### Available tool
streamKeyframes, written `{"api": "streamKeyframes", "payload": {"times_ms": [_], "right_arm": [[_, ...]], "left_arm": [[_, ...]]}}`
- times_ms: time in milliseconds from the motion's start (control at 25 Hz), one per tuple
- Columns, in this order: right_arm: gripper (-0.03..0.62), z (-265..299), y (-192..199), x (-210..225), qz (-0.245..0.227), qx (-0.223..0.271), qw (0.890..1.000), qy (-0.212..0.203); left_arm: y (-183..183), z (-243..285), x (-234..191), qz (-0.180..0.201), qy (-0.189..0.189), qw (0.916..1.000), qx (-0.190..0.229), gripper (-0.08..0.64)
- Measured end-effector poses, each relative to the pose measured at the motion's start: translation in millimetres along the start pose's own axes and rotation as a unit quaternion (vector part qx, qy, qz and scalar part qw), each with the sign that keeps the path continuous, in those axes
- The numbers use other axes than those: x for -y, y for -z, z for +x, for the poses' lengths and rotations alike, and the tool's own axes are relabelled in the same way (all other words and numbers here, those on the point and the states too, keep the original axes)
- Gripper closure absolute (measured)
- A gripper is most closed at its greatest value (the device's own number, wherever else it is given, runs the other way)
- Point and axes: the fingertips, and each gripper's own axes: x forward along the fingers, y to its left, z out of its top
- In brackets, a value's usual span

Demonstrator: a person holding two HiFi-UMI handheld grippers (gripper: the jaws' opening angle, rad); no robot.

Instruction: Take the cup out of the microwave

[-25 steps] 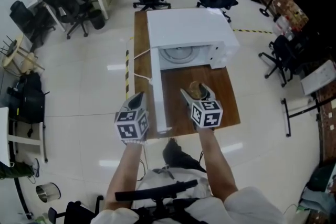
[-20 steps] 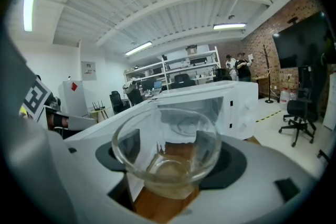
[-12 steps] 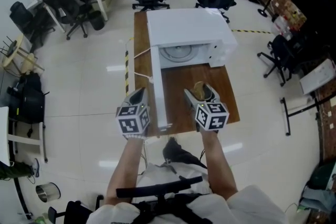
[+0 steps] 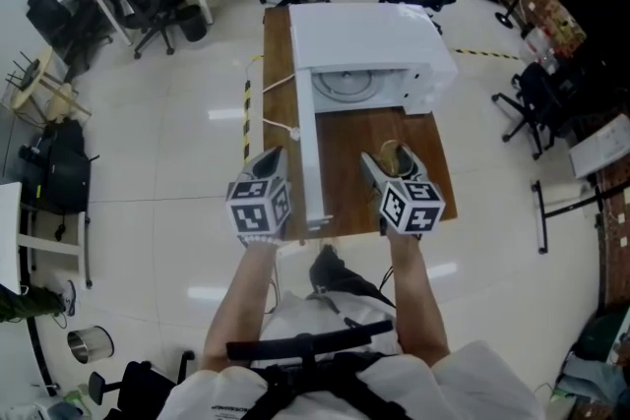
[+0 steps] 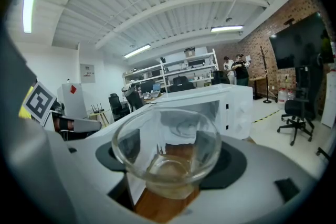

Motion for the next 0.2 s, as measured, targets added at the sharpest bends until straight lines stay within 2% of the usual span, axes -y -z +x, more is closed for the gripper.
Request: {"api": "streamKeyframes", "payload": {"times_ms": [200], "right_arm": [[0.219,0.6,2.6,-9.2,-0.001,0.001,1.0,-0.006]], "left_arm": [[3.2,-2.2,-0.5,0.002,0.002,1.0,-0.002,0.566]]}}
